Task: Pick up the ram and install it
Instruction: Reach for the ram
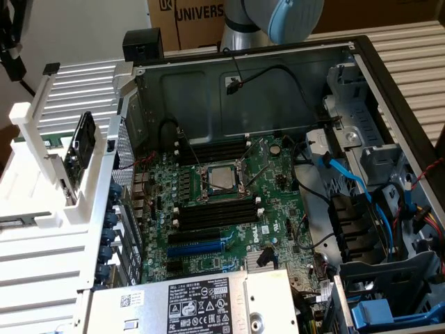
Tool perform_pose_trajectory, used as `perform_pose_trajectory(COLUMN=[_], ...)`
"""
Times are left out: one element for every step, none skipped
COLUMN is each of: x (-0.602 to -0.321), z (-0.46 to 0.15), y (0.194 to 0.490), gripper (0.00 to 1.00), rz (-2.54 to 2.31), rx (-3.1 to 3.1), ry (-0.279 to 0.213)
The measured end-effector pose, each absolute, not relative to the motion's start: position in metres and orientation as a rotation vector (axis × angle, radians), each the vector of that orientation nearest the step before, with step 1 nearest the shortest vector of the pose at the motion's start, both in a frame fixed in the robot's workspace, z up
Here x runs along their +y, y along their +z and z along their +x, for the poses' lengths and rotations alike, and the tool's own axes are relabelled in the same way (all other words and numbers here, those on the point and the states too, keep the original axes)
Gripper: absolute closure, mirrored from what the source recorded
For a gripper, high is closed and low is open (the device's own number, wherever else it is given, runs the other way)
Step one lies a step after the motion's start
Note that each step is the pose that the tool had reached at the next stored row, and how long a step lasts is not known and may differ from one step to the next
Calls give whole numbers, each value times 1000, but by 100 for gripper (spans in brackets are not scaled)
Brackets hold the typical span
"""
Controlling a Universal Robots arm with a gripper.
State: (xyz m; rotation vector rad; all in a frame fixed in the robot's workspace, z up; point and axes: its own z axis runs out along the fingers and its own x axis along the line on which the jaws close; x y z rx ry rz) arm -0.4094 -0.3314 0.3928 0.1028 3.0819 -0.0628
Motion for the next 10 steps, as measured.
perform_pose_trajectory(x=[-331, -331, -331, -331, -332, -332, -332, -332, -333, -333], z=[-414, -417, -421, -424, -428, -431, -434, -441, -444, -447], y=[393, 393, 393, 393, 393, 393, 393, 393, 393, 393], gripper=[90, 90, 90, 90, 90, 90, 90, 90, 90, 90], rz=[103, 103, 103, 103, 103, 103, 103, 103, 103, 103], rx=[3079, 3076, 3073, 3070, 3067, 3064, 3061, 3057, 3054, 3052], ry=[-63, -62, -62, -62, -62, -62, -61, -61, -61, -61])
